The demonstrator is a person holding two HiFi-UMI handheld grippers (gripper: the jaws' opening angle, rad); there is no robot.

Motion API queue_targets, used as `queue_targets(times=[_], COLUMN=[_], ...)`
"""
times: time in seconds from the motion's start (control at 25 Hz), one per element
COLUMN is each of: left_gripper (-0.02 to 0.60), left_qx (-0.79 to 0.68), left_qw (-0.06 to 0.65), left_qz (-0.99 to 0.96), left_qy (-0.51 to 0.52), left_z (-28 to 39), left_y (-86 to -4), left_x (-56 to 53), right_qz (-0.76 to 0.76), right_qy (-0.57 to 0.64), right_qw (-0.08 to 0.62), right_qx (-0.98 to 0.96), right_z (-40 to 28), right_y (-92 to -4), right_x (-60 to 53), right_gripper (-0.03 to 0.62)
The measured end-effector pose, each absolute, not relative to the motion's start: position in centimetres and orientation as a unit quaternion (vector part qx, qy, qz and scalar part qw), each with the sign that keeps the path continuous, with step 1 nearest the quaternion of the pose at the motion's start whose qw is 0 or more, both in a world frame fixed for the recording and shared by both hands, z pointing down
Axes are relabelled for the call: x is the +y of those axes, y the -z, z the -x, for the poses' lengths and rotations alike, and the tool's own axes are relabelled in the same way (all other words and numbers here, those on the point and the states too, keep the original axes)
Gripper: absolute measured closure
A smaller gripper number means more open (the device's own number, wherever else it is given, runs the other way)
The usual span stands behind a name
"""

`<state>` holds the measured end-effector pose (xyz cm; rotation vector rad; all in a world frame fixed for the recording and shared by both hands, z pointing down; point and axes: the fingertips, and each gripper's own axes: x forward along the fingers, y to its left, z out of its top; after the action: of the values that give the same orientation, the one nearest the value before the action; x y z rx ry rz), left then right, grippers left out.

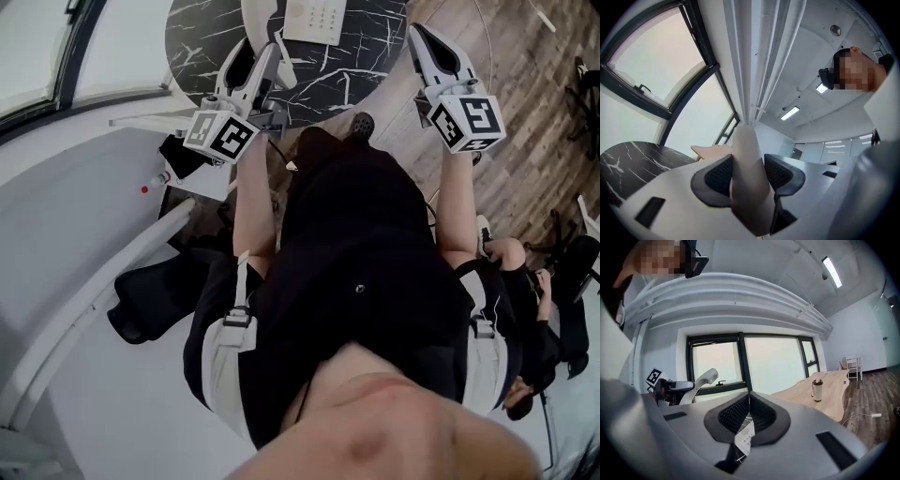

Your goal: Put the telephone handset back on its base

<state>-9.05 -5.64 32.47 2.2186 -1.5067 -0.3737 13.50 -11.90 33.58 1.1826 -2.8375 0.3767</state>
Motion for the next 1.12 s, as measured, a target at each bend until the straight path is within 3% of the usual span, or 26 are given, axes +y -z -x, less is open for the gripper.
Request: queue_targets(times=[1.12], left_gripper=[0.357], left_qx=[-0.527], left_qw=[0.288], left_qz=[-0.797], left_qy=[0.067], left_z=[15.4], left_y=[-42.5], left_x=[-15.5], right_qz=[-0.408], right_qy=[-0.145], right_qw=[0.082], right_qx=[-0.898], right_z=[-7.2], right_y=[-36.4], right_x=[-17.8], right_gripper=[0.563])
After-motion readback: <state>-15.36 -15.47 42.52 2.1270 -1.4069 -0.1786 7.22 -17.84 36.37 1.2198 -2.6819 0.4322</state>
